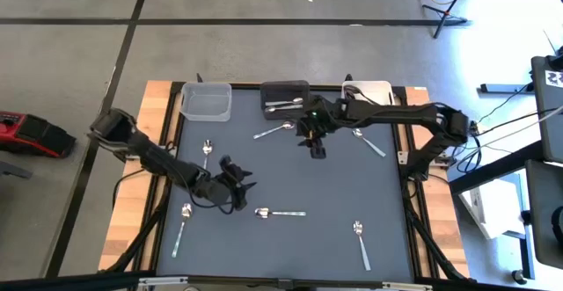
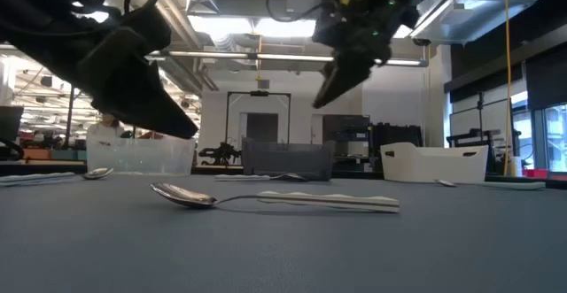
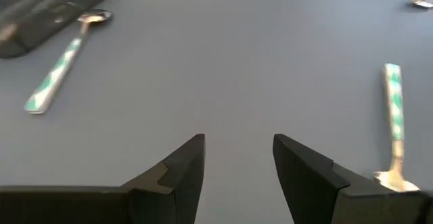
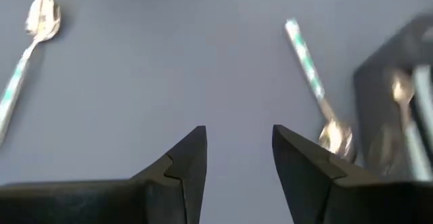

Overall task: Sort silverware by color (type)
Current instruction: Put the blue spoon into the black bin

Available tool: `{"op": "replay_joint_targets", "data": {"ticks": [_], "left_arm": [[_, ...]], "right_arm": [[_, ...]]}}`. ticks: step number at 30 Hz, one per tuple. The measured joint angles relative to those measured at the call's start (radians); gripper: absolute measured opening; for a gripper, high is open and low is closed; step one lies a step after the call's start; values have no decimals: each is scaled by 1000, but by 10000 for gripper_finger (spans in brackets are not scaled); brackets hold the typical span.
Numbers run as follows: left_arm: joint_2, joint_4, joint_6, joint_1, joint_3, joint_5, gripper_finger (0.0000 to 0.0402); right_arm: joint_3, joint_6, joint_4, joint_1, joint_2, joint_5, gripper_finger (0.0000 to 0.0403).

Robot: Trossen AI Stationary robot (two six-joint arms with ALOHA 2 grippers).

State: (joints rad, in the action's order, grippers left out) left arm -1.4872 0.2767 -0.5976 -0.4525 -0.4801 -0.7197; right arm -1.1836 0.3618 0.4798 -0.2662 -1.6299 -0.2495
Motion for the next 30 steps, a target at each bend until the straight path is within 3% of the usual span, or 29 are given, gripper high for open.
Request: {"op": "replay_joint_targets", "data": {"ticks": [5, 9, 14, 24, 30], "left_arm": [[-47, 82, -6, -29, 0, -6, 170], [-80, 148, -21, -52, 0, -31, 170], [-94, 175, -52, -68, 0, -40, 170], [-94, 182, -161, -115, 0, -79, 170], [-94, 181, -186, -125, 0, -91, 170]], "right_arm": [[154, -104, 23, -27, 124, 57, 154], [278, -216, 32, -44, 257, 205, 154], [334, -356, 156, -42, 361, 368, 154], [335, -592, 511, -52, 338, 582, 154], [376, -635, 543, -152, 316, 571, 154]]}}
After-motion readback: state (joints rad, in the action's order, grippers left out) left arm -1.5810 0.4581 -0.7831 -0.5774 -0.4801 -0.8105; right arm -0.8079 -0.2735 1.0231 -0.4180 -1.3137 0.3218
